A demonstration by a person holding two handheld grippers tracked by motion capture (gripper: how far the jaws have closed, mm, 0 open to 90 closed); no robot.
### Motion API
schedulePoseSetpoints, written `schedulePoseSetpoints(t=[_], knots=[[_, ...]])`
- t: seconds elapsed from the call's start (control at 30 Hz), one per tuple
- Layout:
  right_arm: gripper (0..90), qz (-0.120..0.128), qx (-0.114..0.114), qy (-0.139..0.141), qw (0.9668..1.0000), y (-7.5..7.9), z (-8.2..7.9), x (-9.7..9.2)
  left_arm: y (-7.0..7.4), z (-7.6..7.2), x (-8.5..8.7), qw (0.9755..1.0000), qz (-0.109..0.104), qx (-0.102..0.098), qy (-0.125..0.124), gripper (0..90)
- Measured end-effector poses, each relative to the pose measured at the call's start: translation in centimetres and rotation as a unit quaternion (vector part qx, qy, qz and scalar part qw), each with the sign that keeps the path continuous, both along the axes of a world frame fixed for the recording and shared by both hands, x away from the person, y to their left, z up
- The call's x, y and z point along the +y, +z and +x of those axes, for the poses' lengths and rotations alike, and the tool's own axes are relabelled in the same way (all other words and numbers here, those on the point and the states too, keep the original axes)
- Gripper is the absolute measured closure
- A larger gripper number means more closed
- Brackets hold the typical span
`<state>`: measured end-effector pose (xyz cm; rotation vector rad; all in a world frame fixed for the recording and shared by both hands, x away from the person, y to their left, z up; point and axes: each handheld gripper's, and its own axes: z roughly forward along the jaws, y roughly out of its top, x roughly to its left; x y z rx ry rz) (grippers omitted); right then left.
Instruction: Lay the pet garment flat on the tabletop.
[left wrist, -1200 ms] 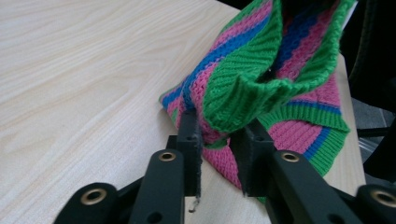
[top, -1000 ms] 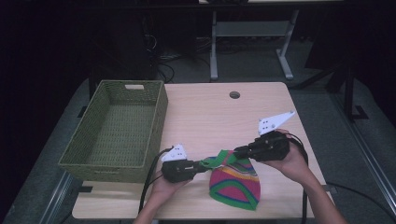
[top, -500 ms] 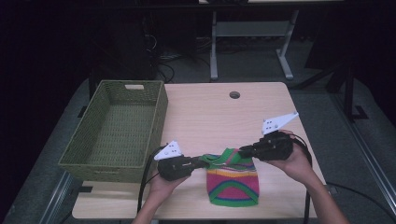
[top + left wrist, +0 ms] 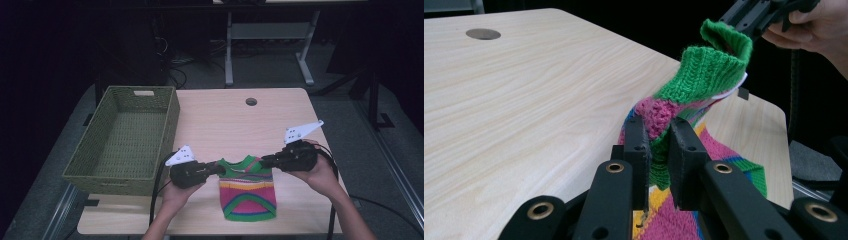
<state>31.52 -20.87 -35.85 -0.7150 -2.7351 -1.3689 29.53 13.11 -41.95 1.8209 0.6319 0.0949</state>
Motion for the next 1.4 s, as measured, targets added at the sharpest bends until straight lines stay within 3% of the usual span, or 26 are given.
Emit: schedulePoseSetpoints(t=[0.73,1.4], knots=[[80.7,-0.012,-0.005,-0.028,0.9995,-0.1,0.5,-1.0,1.6,2.5,-2.0,0.9997,0.009,-0.004,0.021,81.7],[80.7,-0.032,-0.004,-0.051,0.9981,-0.1,2.6,-1.2,1.3,4.1,-2.3,0.9989,0.019,0.007,0.042,82.0]])
